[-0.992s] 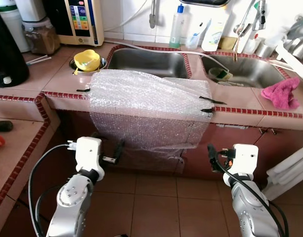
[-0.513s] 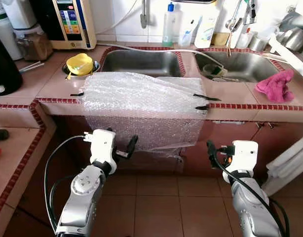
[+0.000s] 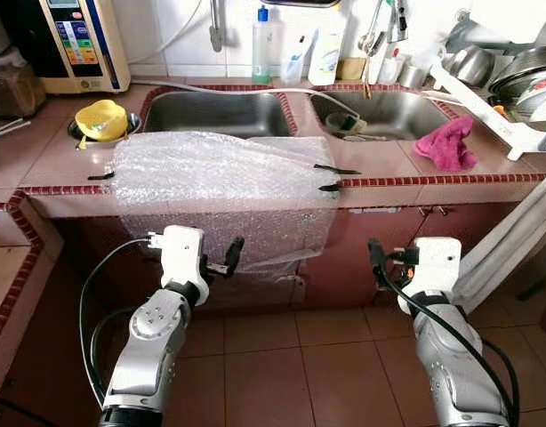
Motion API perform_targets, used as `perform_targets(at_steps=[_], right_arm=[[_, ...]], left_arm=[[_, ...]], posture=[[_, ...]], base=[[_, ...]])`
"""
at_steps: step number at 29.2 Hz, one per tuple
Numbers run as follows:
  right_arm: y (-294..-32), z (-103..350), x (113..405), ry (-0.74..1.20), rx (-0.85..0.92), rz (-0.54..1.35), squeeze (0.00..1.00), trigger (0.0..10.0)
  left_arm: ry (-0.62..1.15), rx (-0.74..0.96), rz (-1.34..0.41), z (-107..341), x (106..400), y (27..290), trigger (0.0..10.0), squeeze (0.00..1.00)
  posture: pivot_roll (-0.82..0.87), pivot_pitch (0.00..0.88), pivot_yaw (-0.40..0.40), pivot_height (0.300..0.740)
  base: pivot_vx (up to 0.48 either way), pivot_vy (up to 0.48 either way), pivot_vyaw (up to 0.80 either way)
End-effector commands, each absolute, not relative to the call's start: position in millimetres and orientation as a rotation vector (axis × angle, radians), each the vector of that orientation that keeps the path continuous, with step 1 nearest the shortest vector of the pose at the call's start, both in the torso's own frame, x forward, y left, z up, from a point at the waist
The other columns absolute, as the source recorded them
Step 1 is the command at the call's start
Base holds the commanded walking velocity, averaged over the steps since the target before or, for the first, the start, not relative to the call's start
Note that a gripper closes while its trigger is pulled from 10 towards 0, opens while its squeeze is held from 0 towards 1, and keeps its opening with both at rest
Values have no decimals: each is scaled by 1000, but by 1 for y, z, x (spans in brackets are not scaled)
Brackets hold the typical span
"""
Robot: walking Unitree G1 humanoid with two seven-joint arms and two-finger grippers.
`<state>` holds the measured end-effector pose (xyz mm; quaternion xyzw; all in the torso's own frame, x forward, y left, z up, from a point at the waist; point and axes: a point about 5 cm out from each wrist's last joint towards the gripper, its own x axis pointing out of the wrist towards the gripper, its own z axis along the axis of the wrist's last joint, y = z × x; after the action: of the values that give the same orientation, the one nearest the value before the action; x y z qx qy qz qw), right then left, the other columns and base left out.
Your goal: Kitchen organization
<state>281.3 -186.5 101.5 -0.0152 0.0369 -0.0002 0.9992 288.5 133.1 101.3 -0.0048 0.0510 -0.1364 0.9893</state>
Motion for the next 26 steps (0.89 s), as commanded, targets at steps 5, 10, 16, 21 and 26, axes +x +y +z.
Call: perform_targets(at_steps=[5,10,16,21,26], right_arm=[[-185,105,286,65,-31,2,0,10000],[-182,105,288,60,-24,6,0,10000],[-178,109,292,40,-26,21,0,10000],[-178,111,294,38,-44,25,0,10000],[-177,112,295,23,-31,25,0,10000]], left_arm=[[103,-5,-255,102,292,136,10000,0],[102,17,-258,103,294,135,10000,0],[86,44,-261,107,297,133,10000,0],[78,41,-252,109,299,133,10000,0],[71,22,-246,112,301,132,10000,0]], posture=[[-1,0,-19,740],[1,0,-15,740],[4,0,-11,740],[2,0,-11,740],[1,0,-7,740]], base=[[0,0,320],[0,0,0],[0,0,102],[0,0,799],[0,0,739]])
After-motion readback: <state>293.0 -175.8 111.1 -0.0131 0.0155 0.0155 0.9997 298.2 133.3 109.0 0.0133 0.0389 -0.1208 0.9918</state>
